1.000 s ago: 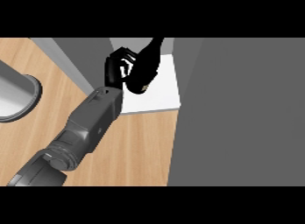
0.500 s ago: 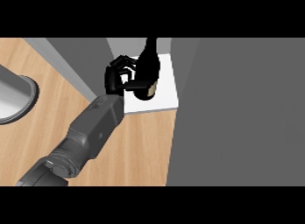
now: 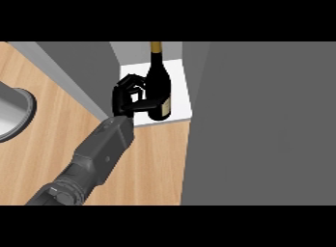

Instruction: Pick up the wine, place it into the cabinet and close the cabinet

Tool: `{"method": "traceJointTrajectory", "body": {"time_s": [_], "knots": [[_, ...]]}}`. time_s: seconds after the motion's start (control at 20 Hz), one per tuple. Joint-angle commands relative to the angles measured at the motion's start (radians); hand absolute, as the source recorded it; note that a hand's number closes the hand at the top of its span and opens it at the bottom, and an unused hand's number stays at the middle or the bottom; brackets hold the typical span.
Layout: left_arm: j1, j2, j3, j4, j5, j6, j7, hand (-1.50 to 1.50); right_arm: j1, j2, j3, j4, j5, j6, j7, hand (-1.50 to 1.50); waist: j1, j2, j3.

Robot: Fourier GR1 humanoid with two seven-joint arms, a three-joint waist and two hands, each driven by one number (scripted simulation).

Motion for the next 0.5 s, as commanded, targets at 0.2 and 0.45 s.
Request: {"method": "traceJointTrajectory", "body": {"time_s": [0.2,0.45], "knots": [[0.056,0.000,-0.022,-0.019,0.043,-0.040,0.004,1.50,0.015,0.012,0.010,-0.029,-0.028,0.002,0.007,-1.50,-0.028,-0.002,-0.001],[0.116,0.000,-0.056,-0.024,0.058,-0.026,-0.020,1.50,-0.004,0.024,0.019,-0.011,-0.036,0.004,-0.002,-1.50,-0.046,0.003,-0.002]]}}
